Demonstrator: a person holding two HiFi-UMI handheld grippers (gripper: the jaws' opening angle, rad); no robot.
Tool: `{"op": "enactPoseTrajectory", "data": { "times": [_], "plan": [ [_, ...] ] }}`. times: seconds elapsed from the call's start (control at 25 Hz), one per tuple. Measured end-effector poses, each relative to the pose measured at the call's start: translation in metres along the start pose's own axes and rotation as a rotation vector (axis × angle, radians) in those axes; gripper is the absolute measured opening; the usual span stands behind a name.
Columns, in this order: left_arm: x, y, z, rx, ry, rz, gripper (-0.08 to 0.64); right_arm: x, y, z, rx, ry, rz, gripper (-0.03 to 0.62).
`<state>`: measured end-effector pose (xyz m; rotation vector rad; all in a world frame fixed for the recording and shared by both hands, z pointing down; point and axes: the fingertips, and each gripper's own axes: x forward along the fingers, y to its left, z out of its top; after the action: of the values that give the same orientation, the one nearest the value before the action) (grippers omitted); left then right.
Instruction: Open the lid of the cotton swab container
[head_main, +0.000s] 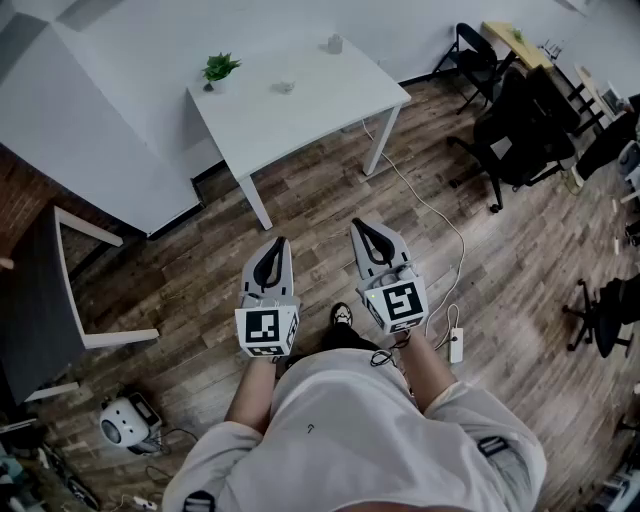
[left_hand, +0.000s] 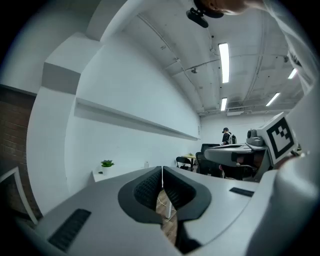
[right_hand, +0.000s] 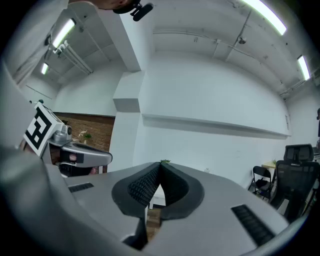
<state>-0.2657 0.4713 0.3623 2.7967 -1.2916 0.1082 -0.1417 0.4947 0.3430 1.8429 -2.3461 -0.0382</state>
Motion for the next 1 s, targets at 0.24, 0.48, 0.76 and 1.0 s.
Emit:
{"op": "enactPoseTrajectory", "data": {
  "times": [0.24,0.48,0.76,1.0],
  "plan": [
    [0.01,-0.01,-0.014,-0.001,0.04,-0.034,0.023,0.002,-0.004,-0.012,0.018,0.004,0.031,0.0],
    [0.032,-0.024,-0.031,-0.026,0.095,-0.069,0.025,0.003,-0.027,-0.034,0.043,0.041,0.059,0.0],
    [0.077,-0.07,-0.047,-0.013,0.17,-0.156,0.025,-0.003,-0.08,-0.052,0.064,0.073,0.057,0.0],
    [0.108,-0.103,-0.06,-0.026,0.216,-0.154,0.025,-0.004,-0.109,-0.069,0.07,0.085,0.104,0.0]
  ]
}}
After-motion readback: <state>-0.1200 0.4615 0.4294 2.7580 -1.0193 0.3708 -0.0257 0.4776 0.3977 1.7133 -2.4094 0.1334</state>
